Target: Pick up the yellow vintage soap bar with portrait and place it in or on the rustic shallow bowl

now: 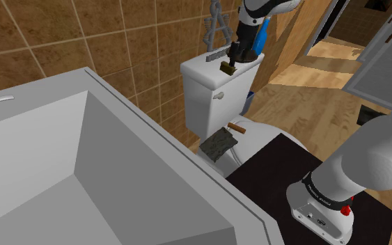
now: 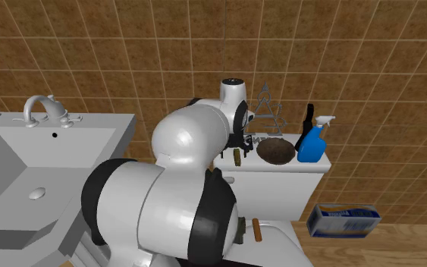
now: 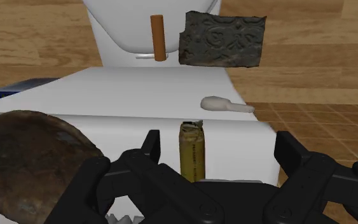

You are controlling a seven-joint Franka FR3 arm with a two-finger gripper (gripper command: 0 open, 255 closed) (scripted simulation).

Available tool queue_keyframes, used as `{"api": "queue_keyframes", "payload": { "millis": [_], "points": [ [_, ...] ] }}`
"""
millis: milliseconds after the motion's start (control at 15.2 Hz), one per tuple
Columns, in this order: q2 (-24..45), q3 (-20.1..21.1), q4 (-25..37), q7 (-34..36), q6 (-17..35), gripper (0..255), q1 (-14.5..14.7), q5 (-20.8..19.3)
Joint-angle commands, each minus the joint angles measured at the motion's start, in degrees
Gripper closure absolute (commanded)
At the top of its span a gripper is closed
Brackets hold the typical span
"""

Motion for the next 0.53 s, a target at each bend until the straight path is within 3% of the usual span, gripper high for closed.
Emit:
{"api": "queue_keyframes", "payload": {
  "millis": [0,132,462],
  "points": [
    [4.6,-0.6,3.2,-2.5,1.7,0,-0.2,0.8],
    [8.3,-0.8,6.1,-4.3,2.7,0,-0.4,1.5],
    [10.0,-0.9,4.2,-4.5,6.3,0,-0.6,1.7]
  ]
}}
